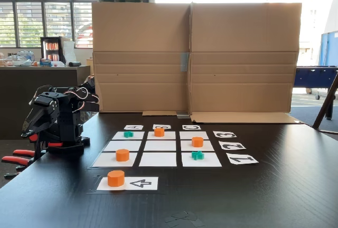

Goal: Pick up the round, orange token and place it in the grid on square B2.

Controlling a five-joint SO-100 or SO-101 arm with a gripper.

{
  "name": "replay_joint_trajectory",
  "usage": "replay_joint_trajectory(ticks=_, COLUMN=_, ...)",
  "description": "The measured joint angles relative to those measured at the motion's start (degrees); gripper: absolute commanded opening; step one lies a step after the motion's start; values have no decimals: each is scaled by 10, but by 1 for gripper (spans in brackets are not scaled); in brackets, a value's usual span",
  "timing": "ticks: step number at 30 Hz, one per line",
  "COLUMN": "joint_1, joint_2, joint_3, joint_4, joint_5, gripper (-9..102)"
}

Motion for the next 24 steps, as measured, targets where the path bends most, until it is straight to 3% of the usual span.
replay_joint_trajectory(ticks=6, joint_1=-17, joint_2=0, joint_3=0, joint_4=0, joint_5=53, gripper=-1)
replay_joint_trajectory(ticks=24, joint_1=-46, joint_2=-38, joint_3=-11, joint_4=4, joint_5=58, gripper=-1)
